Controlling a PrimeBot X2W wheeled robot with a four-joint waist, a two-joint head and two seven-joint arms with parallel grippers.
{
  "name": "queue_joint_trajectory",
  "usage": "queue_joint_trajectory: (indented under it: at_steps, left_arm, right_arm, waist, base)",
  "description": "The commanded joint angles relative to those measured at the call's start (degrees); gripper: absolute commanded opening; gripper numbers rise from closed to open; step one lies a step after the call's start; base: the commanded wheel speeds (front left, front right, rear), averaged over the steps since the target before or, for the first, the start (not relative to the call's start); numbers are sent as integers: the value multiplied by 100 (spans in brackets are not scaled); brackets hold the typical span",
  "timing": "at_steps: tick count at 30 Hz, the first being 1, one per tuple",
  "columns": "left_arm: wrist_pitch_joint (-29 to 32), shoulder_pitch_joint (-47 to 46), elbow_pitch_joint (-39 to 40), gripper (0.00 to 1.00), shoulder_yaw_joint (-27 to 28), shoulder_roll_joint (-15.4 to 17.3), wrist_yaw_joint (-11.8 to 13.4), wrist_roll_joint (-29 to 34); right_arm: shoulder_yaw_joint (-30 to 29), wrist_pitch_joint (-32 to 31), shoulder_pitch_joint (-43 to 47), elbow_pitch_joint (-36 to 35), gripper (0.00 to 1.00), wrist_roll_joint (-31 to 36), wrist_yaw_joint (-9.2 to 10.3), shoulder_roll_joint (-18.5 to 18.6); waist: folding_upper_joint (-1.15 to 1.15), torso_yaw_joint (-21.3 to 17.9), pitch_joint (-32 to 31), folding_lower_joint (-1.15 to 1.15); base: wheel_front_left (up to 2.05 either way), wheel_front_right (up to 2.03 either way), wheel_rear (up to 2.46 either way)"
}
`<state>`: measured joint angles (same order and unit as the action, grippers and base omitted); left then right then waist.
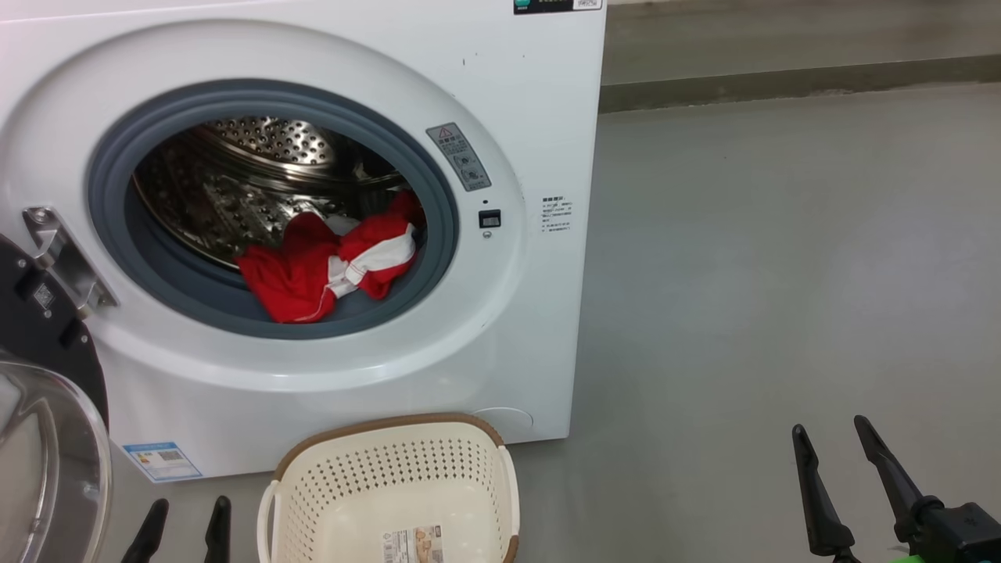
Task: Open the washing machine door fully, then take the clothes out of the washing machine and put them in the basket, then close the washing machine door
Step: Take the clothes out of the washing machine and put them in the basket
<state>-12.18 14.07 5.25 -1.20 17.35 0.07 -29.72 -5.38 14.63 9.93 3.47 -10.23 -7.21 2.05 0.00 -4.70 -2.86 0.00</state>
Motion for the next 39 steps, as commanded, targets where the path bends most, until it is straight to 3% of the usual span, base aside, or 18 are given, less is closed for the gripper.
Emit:
queue_joint_trajectory:
  at_steps: [1, 22, 39]
  left_arm:
    - [-23, -296, 111, 100, 211, 128, 53, 47]
    - [44, -926, 7, 100, 23, 46, -12, -80]
    - [163, -3155, -666, 100, -174, -1, 138, 68]
  right_arm:
    - [116, 37, -262, -126, 100, -29, -28, 83]
    - [259, 37, -380, -133, 100, 34, -28, 83]
    - [248, 37, -1241, -440, 100, 39, -28, 83]
  waist:
    - [0, 6, 4, 0]
    - [0, 162, 379, 0]
    - [0, 287, 1855, 0]
  base:
    - [0, 0, 0]
    - [0, 0, 0]
    - [0, 0, 0]
